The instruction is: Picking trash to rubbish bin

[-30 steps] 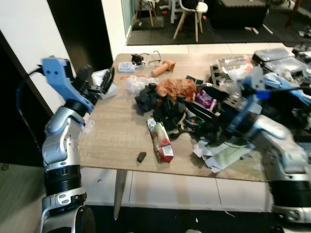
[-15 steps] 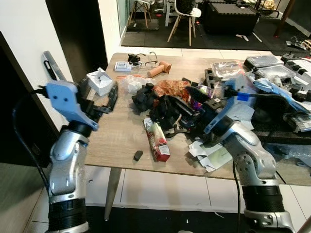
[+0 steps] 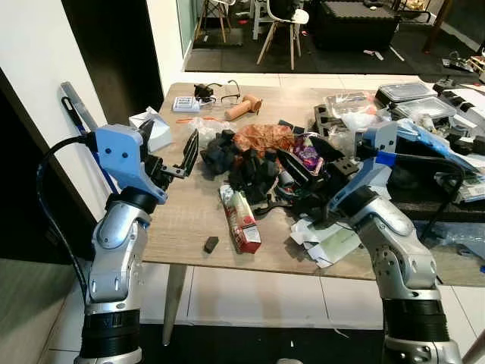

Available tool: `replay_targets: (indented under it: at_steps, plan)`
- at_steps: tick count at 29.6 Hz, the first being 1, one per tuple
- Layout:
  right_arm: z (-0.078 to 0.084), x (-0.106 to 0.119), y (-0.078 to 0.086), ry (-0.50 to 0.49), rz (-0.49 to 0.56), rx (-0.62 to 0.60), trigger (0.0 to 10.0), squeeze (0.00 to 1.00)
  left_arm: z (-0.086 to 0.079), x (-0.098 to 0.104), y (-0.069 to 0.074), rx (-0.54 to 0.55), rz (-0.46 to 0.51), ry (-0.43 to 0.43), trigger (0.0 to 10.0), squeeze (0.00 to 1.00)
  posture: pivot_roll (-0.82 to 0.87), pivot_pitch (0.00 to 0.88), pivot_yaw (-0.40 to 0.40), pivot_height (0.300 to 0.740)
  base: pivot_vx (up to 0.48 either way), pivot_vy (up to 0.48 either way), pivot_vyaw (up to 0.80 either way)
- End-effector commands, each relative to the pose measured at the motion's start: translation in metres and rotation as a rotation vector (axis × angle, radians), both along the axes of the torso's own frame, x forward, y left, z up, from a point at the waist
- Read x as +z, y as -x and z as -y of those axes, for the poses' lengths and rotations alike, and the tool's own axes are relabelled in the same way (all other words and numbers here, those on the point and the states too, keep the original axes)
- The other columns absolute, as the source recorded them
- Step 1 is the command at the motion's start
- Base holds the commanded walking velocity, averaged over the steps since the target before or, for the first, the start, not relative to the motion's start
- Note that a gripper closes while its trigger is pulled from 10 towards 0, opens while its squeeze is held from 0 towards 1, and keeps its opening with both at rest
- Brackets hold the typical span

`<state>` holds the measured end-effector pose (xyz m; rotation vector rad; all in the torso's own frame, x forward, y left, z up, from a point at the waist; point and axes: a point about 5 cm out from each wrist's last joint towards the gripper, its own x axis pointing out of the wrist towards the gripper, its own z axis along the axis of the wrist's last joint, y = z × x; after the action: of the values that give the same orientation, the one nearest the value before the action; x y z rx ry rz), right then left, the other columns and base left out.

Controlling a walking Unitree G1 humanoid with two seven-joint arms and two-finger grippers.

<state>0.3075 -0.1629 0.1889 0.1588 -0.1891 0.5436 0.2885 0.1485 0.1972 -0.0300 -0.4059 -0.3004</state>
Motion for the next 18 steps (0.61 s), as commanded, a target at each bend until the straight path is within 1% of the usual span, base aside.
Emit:
replay_targets:
  at_steps: [1,3,6,8,9,11,13,18]
  plan:
    - [0.006,0.002,-0.004,0.004,0.017,-0.054,10.0,0.00,0.001,-0.004,-0.004,0.017,-0.028,0.000,10.0,0.00,-0.05,0.000,0.026,0.740,0.000,0.000,0.00]
    - [0.007,0.003,-0.005,0.005,0.020,-0.067,10.0,0.00,0.000,-0.004,-0.005,0.022,-0.030,0.002,10.0,0.00,-0.05,0.000,0.026,0.740,0.000,0.000,0.00]
    - [0.009,0.004,-0.007,0.018,0.036,-0.106,10.0,0.00,-0.001,-0.005,-0.013,0.048,-0.048,-0.013,10.0,0.00,-0.05,0.000,0.028,0.740,0.000,0.000,0.00]
    - [0.009,0.004,-0.007,0.018,0.036,-0.106,10.0,0.00,-0.001,-0.005,-0.013,0.048,-0.048,-0.013,10.0,0.00,-0.05,0.000,0.028,0.740,0.000,0.000,0.00]
    - [0.010,0.005,-0.009,0.032,0.041,-0.133,10.0,0.00,0.000,-0.008,-0.017,0.061,-0.064,-0.027,10.0,0.00,-0.06,0.000,0.032,0.740,0.000,0.000,0.00]
    - [0.010,0.005,-0.011,0.041,0.045,-0.147,10.0,0.00,0.001,-0.012,-0.023,0.071,-0.085,-0.032,10.0,0.00,-0.06,0.000,0.031,0.740,0.000,0.000,0.00]
    - [0.007,0.005,-0.011,0.055,0.051,-0.145,10.0,0.00,0.001,-0.014,-0.027,0.078,-0.101,-0.038,10.0,0.00,-0.07,0.000,0.031,0.740,0.000,0.000,0.00]
    - [0.002,0.004,-0.011,0.073,0.053,-0.124,10.0,0.00,0.005,-0.014,-0.032,0.077,-0.105,-0.034,10.0,0.00,-0.07,0.000,0.028,0.740,0.000,0.000,0.00]
